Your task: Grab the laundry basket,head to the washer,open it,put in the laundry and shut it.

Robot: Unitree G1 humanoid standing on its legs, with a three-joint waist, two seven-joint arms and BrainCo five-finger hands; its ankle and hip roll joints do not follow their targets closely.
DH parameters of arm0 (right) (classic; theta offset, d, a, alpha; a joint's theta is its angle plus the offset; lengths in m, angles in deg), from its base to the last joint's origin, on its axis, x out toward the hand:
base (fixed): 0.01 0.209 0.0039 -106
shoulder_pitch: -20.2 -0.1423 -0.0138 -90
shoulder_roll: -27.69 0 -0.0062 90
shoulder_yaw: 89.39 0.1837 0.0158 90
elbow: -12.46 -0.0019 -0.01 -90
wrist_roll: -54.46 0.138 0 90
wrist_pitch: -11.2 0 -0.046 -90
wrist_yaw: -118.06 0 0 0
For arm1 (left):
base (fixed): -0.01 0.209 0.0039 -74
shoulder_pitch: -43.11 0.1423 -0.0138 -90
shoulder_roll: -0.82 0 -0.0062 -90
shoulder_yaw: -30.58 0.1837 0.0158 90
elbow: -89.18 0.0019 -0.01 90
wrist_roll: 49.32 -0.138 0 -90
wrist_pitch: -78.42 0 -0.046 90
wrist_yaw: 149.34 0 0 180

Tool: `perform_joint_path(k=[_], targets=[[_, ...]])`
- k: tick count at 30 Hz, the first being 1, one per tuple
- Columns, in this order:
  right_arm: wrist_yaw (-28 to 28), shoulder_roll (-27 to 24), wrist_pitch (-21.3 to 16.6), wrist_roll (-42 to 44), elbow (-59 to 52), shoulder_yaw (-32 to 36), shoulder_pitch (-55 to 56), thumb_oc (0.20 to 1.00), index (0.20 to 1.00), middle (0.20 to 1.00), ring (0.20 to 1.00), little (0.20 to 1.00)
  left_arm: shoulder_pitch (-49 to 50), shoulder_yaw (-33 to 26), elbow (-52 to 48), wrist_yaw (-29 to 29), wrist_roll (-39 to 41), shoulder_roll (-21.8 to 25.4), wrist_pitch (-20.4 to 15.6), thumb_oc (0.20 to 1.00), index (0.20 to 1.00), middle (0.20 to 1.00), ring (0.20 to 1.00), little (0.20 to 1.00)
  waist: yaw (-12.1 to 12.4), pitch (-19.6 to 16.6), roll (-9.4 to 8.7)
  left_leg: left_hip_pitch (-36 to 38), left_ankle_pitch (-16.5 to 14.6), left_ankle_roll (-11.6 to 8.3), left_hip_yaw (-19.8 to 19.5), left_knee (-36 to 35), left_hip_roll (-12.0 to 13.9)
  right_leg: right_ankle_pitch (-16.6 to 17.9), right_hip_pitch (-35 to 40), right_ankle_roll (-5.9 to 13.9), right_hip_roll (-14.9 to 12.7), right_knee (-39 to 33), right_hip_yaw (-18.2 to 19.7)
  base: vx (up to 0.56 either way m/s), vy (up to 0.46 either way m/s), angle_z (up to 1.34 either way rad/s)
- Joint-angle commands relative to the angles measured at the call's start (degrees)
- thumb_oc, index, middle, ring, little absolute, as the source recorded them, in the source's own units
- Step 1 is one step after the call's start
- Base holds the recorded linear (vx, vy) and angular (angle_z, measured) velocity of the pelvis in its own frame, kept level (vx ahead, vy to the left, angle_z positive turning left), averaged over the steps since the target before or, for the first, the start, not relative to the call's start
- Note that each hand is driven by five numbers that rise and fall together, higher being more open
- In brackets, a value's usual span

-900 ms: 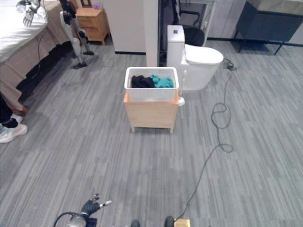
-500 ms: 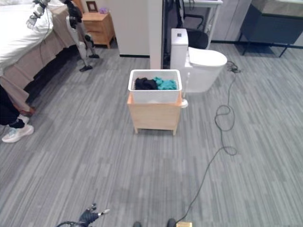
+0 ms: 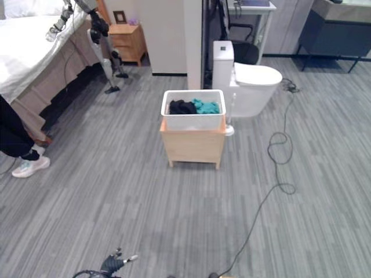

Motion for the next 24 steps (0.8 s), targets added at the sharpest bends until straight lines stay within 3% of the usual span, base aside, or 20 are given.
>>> perform_joint_path(k=[1, 2, 3, 4, 6, 7, 9, 10, 11, 12, 15, 16, 18, 19, 20, 21, 22, 24], targets=[[-0.62, -1.89, -0.59, 2.15, 2.93, -1.35, -2.98, 1.000, 1.000, 1.000, 1.000, 1.000, -5.77, 0.84, 3.26, -0.75, 1.15, 0.96, -1.73, 1.000, 1.000, 1.000, 1.000, 1.000, 0.66, 3.51, -3.18, -4.26, -3.84, -4.00, -2.45, 8.38, 3.12, -5.19, 2.96, 1.21, -3.21, 0.57, -1.11, -0.02, -0.201, 0.16], [-0.70, -2.10, -0.71, 2.18, 2.92, -1.29, -3.31, 1.000, 1.000, 1.000, 1.000, 1.000, -5.77, 0.91, 3.26, -0.78, 1.05, 0.88, -1.65, 1.000, 1.000, 1.000, 1.000, 1.000, 0.92, 4.30, -3.62, -6.82, -3.98, -4.31, -2.69, 13.53, 3.08, -5.28, 3.34, 0.84, -3.38, 0.57, -1.29, -0.01, -0.138, 0.27], [-0.70, -2.09, -0.71, 2.18, 2.93, -1.28, -3.33, 1.000, 1.000, 1.000, 1.000, 1.000, -5.78, 0.91, 3.26, -0.78, 1.05, 0.88, -1.64, 1.000, 1.000, 1.000, 1.000, 1.000, 0.83, 4.23, -3.58, -7.15, -4.18, -4.32, -2.81, 13.95, 3.12, -5.27, 3.25, 0.83, -3.32, 0.57, -1.38, -0.08, -0.144, 0.31], [-1.23, -2.97, -0.64, 2.59, 2.50, -1.28, -4.76, 1.000, 1.000, 1.000, 1.000, 1.000, -6.39, 1.25, 2.65, -1.07, 0.60, 0.55, -1.30, 1.000, 1.000, 1.000, 1.000, 1.000, 1.78, 6.37, -3.87, -15.46, -0.22, -5.02, -3.88, 26.59, 2.95, -5.55, 3.42, -0.32, -3.18, 0.57, -2.06, -0.05, -0.120, 0.23], [-1.37, -3.24, -0.66, 2.76, 2.17, -1.30, -4.97, 1.000, 1.000, 1.000, 1.000, 1.000, -6.07, 1.15, 2.65, -1.24, 0.28, 0.30, -1.21, 1.000, 1.000, 1.000, 1.000, 1.000, 1.84, 6.13, -3.71, -17.90, -0.04, -4.76, -3.71, 29.40, 3.20, -6.15, 3.25, -0.48, -2.75, 0.57, -2.85, 0.03, -0.079, 0.15], [-1.64, -3.47, -0.41, 2.79, 1.90, -1.61, -5.51, 1.000, 1.000, 1.000, 1.000, 1.000, -5.58, 1.06, 3.31, -1.67, -0.45, -0.16, -1.01, 1.000, 1.000, 1.000, 1.000, 1.000, 2.30, 6.04, -4.10, -19.41, -0.38, -4.04, -1.05, 25.48, 4.57, -7.11, 3.36, -0.27, -2.80, 0.57, -3.90, 0.10, -0.009, 0.19], [-1.81, -3.55, -0.54, 2.67, 1.73, -1.72, -5.54, 1.000, 1.000, 1.000, 1.000, 1.000, -5.27, 0.82, 3.31, -1.82, -0.47, -0.16, -1.05, 1.000, 1.000, 1.000, 1.000, 1.000, 2.75, 5.69, -4.37, -19.47, -1.07, -3.59, -0.37, 21.16, 4.70, -7.31, 3.27, 0.20, -3.08, 0.57, -4.17, 0.20, 0.044, 0.38], [-2.10, -3.66, -0.87, 3.09, 1.26, -1.59, -5.77, 1.000, 1.000, 1.000, 1.000, 1.000, -4.72, 0.72, 3.16, -1.84, -0.03, -0.24, -1.20, 1.000, 1.000, 1.000, 1.000, 1.000, 3.68, 5.48, -4.54, -20.09, 0.53, -3.72, -1.01, 14.12, 4.36, -8.36, 3.52, 0.65, -3.03, 0.57, -4.35, 0.22, 0.076, 0.45], [-2.10, -3.66, -0.87, 3.09, 1.26, -1.59, -5.77, 1.000, 1.000, 1.000, 1.000, 1.000, -4.72, 0.72, 3.16, -1.84, -0.02, -0.24, -1.20, 1.000, 1.000, 1.000, 1.000, 1.000, 3.69, 5.51, -4.57, -19.99, 0.59, -3.71, -0.98, 14.00, 4.33, -8.37, 3.56, 0.66, -3.06, 0.57, -4.35, 0.30, 0.110, 0.38], [-2.48, -3.57, -1.16, 3.86, 0.64, -1.22, -5.54, 1.000, 1.000, 1.000, 1.000, 1.000, -4.33, 0.55, 1.85, -1.40, 1.93, 0.02, -1.84, 1.000, 1.000, 1.000, 1.000, 1.000, 4.32, 5.32, -4.54, -22.13, 1.72, -3.92, -2.82, 7.91, 3.71, -9.94, 3.65, 0.93, -2.62, 0.57, -4.38, 0.15, 0.053, 0.20], [-2.70, -3.50, -1.21, 4.61, 0.54, -0.54, -5.28, 1.000, 1.000, 1.000, 1.000, 1.000, -3.40, 0.49, -0.72, -0.94, 2.90, 0.66, -2.30, 1.000, 1.000, 1.000, 1.000, 1.000, 5.01, 5.44, -4.81, -25.06, 2.72, -4.25, -2.97, 7.41, 3.30, -11.36, 5.01, 1.29, -2.78, 0.57, -4.44, 0.34, 0.142, 0.11], [-2.46, -2.70, -1.11, 4.38, 0.67, -0.04, -4.95, 1.000, 1.000, 1.000, 1.000, 1.000, -2.18, -0.90, -0.78, -0.59, 3.65, 0.84, -2.28, 1.000, 1.000, 1.000, 1.000, 1.000, 5.63, 4.56, -4.78, -22.54, 4.28, -3.85, -1.21, 5.87, 3.89, -11.61, 7.22, 1.97, -3.12, 0.57, -4.31, 0.42, 0.202, -0.08], [-2.77, -2.39, -1.17, 4.50, 1.36, 0.33, -5.28, 1.000, 1.000, 1.000, 1.000, 1.000, -2.02, -1.24, -0.33, -0.62, 3.69, 1.07, -2.10, 1.000, 1.000, 1.000, 1.000, 1.000, 6.15, 4.12, -5.42, -23.35, 4.76, -3.57, -1.62, 7.84, 3.35, -10.79, 8.20, 2.13, -3.86, 0.57, -4.64, 0.43, 0.212, -0.26], [-2.44, -1.54, -1.09, 4.72, 1.73, 0.54, -5.54, 1.000, 1.000, 1.000, 1.000, 1.000, -2.86, -1.70, 1.16, -0.31, 4.21, 1.64, -2.00, 1.000, 1.000, 1.000, 1.000, 1.000, 7.09, 3.79, -6.74, -24.06, 2.03, -1.73, -3.22, 13.04, 1.42, -10.74, 8.11, 2.39, -5.93, 5.86, -3.93, 0.54, 0.293, -0.30], [-2.39, -0.99, -1.10, 4.72, 1.67, 0.32, -5.82, 1.000, 1.000, 1.000, 1.000, 1.000, -3.25, -1.96, 1.50, -0.17, 4.50, 2.01, -1.95, 1.000, 1.000, 1.000, 1.000, 1.000, 7.34, 4.07, -7.10, -22.98, 0.83, -0.76, -3.56, 13.64, 0.55, -10.39, 6.93, 2.36, -6.83, 10.33, -2.86, 0.39, 0.236, -0.27], [-2.39, -0.99, -1.10, 4.71, 1.67, 0.32, -5.83, 1.000, 1.000, 1.000, 1.000, 1.000, -3.26, -1.95, 1.51, -0.17, 4.50, 2.00, -1.95, 1.000, 1.000, 1.000, 1.000, 1.000, 7.31, 3.96, -7.07, -23.09, 0.92, -0.75, -3.59, 13.58, 0.57, -10.34, 6.79, 2.35, -6.78, 10.32, -2.88, 0.34, 0.248, -0.38], [-2.19, -0.32, -1.17, 4.96, 1.64, 0.65, -5.96, 1.000, 1.000, 1.000, 1.000, 1.000, -4.36, -1.99, 1.42, -0.44, 4.21, 2.97, -1.83, 1.000, 1.000, 1.000, 1.000, 1.000, 7.12, 4.27, -7.76, -21.18, -1.65, 1.46, -3.06, 14.42, -1.15, -4.89, 3.10, 4.12, -8.96, 22.58, -2.85, 0.35, 0.276, -0.47], [-2.41, -0.26, -1.23, 5.30, 0.51, 0.68, -6.11, 1.000, 1.000, 1.000, 1.000, 1.000, -4.63, -2.32, -0.10, -1.01, 4.43, 3.78, -1.97, 1.000, 1.000, 1.000, 1.000, 1.000, 6.00, 4.80, -6.90, -17.27, -3.41, 3.90, -1.95, 13.20, -1.72, 2.32, -1.17, 5.74, -11.62, 35.51, -3.51, 0.42, 0.341, -0.17]])
